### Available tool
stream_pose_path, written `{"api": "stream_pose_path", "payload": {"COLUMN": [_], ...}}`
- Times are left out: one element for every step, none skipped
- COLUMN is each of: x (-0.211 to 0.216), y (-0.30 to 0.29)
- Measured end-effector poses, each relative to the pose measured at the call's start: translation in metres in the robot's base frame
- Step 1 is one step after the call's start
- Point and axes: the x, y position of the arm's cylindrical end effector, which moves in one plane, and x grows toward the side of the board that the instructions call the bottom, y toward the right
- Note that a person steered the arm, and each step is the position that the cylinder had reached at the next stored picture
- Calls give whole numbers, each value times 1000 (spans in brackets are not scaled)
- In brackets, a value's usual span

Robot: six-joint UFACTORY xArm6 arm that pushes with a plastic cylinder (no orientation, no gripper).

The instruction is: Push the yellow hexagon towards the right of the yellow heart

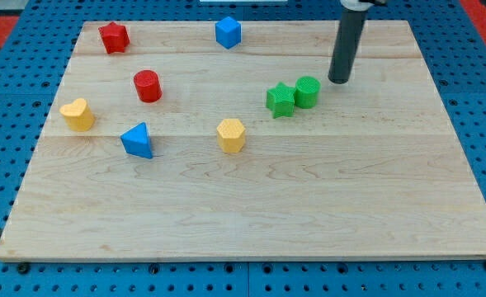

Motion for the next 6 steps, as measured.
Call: {"api": "stream_pose_path", "payload": {"x": [27, 95, 113, 112, 94, 89], "y": [4, 11, -109, -213, -246, -240]}}
